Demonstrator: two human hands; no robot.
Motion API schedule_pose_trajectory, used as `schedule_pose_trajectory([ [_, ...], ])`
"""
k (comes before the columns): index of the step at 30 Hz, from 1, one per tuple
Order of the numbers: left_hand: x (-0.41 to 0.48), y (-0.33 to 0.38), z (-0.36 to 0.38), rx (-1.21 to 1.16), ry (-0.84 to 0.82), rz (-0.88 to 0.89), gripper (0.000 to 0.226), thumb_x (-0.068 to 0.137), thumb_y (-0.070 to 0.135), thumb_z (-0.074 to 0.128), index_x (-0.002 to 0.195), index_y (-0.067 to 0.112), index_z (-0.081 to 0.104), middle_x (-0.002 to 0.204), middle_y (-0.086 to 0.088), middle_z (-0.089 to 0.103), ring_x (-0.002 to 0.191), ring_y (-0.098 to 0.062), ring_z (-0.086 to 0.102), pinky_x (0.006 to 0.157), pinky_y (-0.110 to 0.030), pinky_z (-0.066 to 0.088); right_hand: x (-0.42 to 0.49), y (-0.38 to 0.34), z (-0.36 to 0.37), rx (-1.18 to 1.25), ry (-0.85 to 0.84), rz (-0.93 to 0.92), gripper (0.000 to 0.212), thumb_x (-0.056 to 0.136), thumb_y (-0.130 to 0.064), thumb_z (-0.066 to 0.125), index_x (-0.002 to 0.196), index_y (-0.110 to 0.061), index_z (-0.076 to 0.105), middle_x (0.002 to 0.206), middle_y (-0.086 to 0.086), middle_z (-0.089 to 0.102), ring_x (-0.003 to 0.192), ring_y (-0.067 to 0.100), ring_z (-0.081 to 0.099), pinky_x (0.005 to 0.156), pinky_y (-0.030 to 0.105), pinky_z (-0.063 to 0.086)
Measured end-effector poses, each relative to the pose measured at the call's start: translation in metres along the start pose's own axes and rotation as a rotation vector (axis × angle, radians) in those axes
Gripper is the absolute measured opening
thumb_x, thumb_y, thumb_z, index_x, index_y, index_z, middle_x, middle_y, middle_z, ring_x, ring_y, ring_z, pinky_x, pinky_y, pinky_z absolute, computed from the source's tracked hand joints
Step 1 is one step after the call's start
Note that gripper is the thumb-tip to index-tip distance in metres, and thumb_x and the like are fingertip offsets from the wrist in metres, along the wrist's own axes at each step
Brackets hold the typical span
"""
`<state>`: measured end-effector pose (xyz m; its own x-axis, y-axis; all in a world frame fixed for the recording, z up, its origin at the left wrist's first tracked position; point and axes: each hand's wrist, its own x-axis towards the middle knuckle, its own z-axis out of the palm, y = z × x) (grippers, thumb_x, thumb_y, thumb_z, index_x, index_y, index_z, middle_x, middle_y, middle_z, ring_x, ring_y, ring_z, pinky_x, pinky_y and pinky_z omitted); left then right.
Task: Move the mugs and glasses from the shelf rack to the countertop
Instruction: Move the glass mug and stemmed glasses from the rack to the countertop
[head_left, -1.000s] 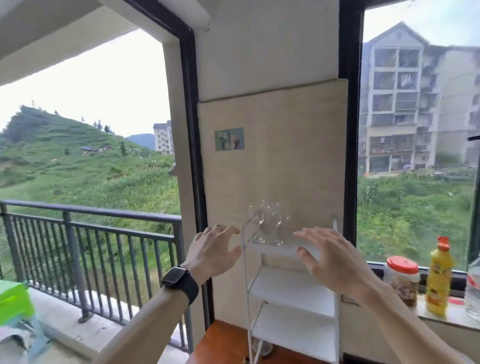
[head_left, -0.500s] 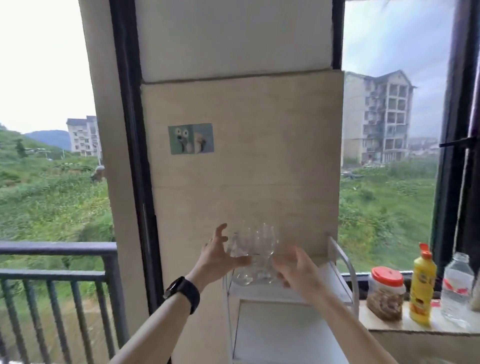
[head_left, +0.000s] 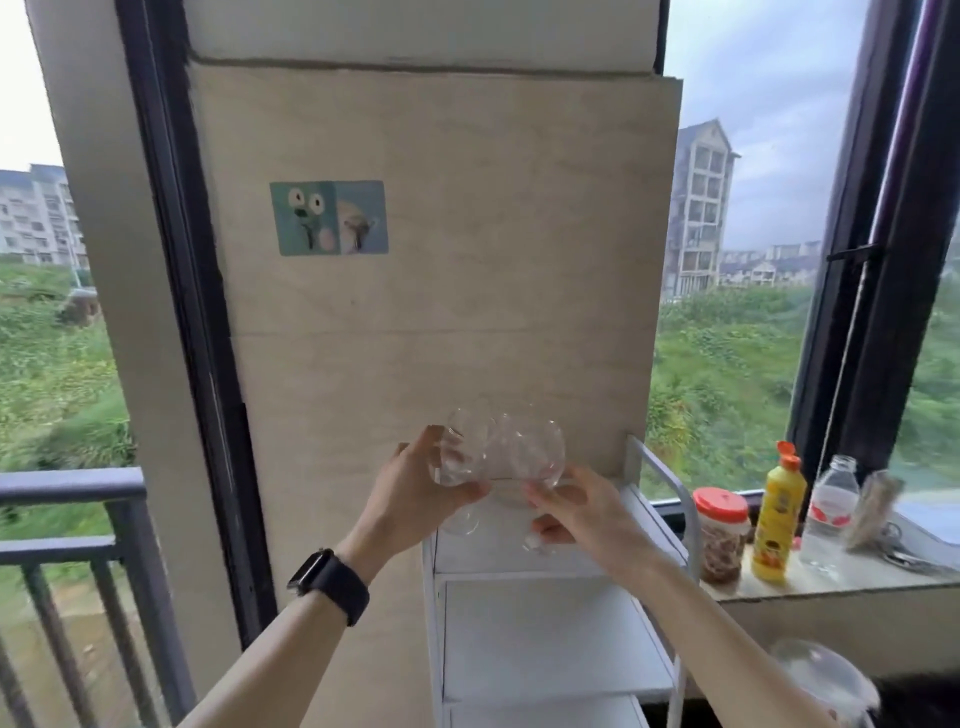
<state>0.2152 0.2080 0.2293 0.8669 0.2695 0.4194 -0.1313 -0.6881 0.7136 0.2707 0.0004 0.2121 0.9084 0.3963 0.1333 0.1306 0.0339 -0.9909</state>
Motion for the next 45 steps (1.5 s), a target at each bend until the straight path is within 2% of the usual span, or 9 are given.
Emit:
schedule_pose_trajectory([
  [3,-0.011,0.026,0.002,-0.198,-0.051,0.019,0.049,0.072,0.034,0.087,0.112,0.031,0.058,0.094,0.013,0.074,0.083,-0.008,0.068,0.077,-0.03,0.055,-0.034,-0.009,-0.028,0.025,-0.002,-0.065,0.051,0.074,-0.038,0.078,0.117,-0.015,0.061,0.094,0.016,0.072,0.068,0.027,0.07,0.064,0.036,0.059],
  [6,-0.025,0.055,0.02,-0.394,-0.176,0.058,0.047,0.075,0.018,0.086,0.114,0.022,0.06,0.093,0.004,0.076,0.086,-0.018,0.073,0.085,-0.039,0.058,-0.077,-0.013,-0.062,0.045,0.065,-0.1,0.046,0.079,-0.036,0.075,0.121,-0.022,0.061,0.091,0.016,0.073,0.065,0.029,0.069,0.063,0.038,0.059],
  [10,-0.055,0.106,0.077,-0.502,-0.412,0.11,0.046,0.078,0.009,0.082,0.118,0.017,0.06,0.095,0.002,0.074,0.073,-0.009,0.07,0.064,-0.019,0.052,-0.151,-0.008,-0.127,-0.04,0.222,-0.113,0.049,0.077,-0.039,0.076,0.12,-0.022,0.061,0.092,0.016,0.074,0.065,0.029,0.069,0.06,0.035,0.057],
  [15,-0.113,0.181,0.184,-0.6,-0.697,0.133,0.047,0.077,0.027,0.08,0.121,0.023,0.062,0.102,0.0,0.074,0.084,-0.015,0.071,0.066,-0.022,0.054,-0.271,0.006,-0.221,-0.135,0.476,-0.061,0.053,0.068,-0.042,0.08,0.112,-0.019,0.06,0.092,0.019,0.075,0.065,0.028,0.069,0.062,0.038,0.057],
  [18,-0.168,0.226,0.256,-0.648,-0.846,0.131,0.04,0.081,0.018,0.081,0.117,0.022,0.063,0.098,-0.005,0.073,0.08,-0.014,0.067,0.063,-0.019,0.051,-0.358,0.019,-0.274,-0.165,0.66,0.001,0.049,0.071,-0.037,0.08,0.111,-0.018,0.059,0.093,0.014,0.076,0.067,0.03,0.071,0.071,0.043,0.058],
  [25,-0.328,0.336,0.402,-0.649,-1.242,0.232,0.037,0.082,0.013,0.079,0.114,0.013,0.061,0.076,0.015,0.065,0.066,-0.003,0.059,0.056,-0.014,0.044,-0.577,0.05,-0.361,-0.229,1.013,0.163,0.041,0.079,-0.034,0.083,0.11,-0.022,0.059,0.089,0.008,0.076,0.072,0.032,0.073,0.077,0.047,0.058],
  [36,-0.522,0.508,0.521,-0.656,-1.69,0.402,0.034,0.085,0.023,0.077,0.113,0.013,0.061,0.077,0.005,0.063,0.068,-0.011,0.059,0.054,-0.018,0.047,-0.817,0.049,-0.408,-0.204,1.534,0.236,0.032,0.085,-0.017,0.076,0.11,-0.014,0.056,0.077,0.015,0.073,0.064,0.022,0.07,0.071,0.044,0.059],
  [40,-0.568,0.551,0.564,-0.626,-1.821,0.43,0.043,0.083,0.039,0.076,0.118,0.02,0.06,0.087,0.0,0.064,0.073,-0.012,0.062,0.064,-0.022,0.05,-0.869,0.059,-0.428,-0.205,1.644,0.275,0.033,0.086,-0.02,0.075,0.112,-0.017,0.056,0.077,0.008,0.074,0.068,0.022,0.072,0.066,0.03,0.059],
  [45,-0.613,0.598,0.629,-0.598,-1.915,0.431,0.043,0.081,0.042,0.075,0.117,0.024,0.062,0.099,-0.006,0.069,0.074,-0.012,0.063,0.074,-0.029,0.052,-0.917,0.071,-0.487,-0.24,1.757,0.321,0.036,0.084,-0.027,0.078,0.112,-0.021,0.057,0.08,0.008,0.074,0.071,0.022,0.075,0.076,0.041,0.06],
])
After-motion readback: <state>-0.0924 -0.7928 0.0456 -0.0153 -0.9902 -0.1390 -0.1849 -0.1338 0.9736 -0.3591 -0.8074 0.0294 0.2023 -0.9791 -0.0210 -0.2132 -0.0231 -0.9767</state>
